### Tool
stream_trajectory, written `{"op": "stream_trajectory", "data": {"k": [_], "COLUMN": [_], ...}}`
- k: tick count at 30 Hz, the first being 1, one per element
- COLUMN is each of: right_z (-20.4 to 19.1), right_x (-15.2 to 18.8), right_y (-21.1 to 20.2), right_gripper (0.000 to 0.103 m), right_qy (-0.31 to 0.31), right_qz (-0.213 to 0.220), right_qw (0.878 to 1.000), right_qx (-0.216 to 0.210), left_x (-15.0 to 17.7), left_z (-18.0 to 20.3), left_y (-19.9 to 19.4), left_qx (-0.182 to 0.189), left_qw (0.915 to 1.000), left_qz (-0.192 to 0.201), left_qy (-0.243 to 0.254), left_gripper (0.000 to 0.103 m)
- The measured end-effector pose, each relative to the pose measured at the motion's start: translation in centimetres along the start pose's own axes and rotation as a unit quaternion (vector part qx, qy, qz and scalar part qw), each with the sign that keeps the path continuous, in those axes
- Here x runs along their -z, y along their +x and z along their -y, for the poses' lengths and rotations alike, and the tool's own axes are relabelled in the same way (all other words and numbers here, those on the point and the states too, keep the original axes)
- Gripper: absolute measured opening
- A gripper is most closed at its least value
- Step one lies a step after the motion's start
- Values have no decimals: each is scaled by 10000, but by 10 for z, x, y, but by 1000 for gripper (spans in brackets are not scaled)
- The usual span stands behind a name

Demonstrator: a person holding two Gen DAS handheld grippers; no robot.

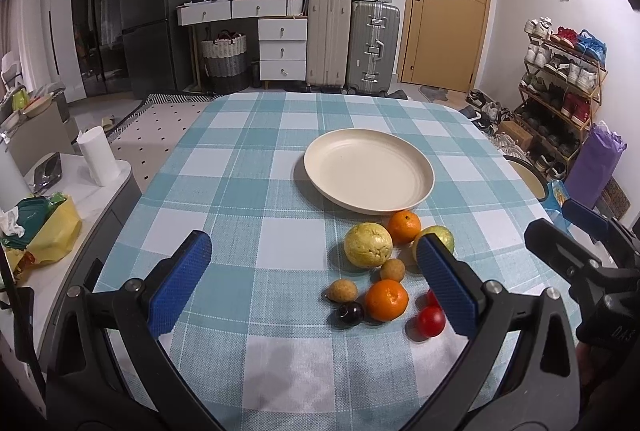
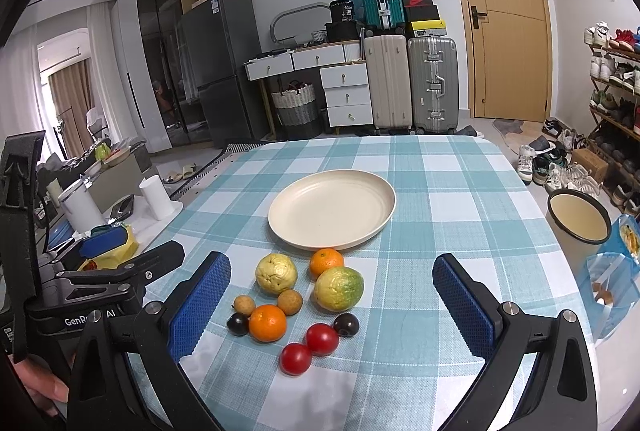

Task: Organize fruits

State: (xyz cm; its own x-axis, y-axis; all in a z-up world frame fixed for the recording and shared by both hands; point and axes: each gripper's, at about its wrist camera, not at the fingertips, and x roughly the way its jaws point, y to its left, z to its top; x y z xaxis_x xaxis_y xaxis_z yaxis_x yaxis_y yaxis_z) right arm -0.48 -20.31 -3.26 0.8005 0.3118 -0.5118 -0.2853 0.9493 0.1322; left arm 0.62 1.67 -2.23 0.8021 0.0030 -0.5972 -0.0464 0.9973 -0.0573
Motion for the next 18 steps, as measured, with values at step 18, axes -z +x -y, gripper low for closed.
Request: {"op": "stream_trajectory", "data": {"k": [18], "right_z": [16], "right_x": [8], "right_y": [31], "right_gripper": [103], "right_qy": [69], "right_qz": [-223], "right_qw": [9997], "right_qx": [43], "left_x": [-4], "left_z": [-6], "left_y": [70], "left_qx": [582], "left_qw": [9968], "left_qz": [-551], "left_qy": [30], "left_gripper": [102]}}
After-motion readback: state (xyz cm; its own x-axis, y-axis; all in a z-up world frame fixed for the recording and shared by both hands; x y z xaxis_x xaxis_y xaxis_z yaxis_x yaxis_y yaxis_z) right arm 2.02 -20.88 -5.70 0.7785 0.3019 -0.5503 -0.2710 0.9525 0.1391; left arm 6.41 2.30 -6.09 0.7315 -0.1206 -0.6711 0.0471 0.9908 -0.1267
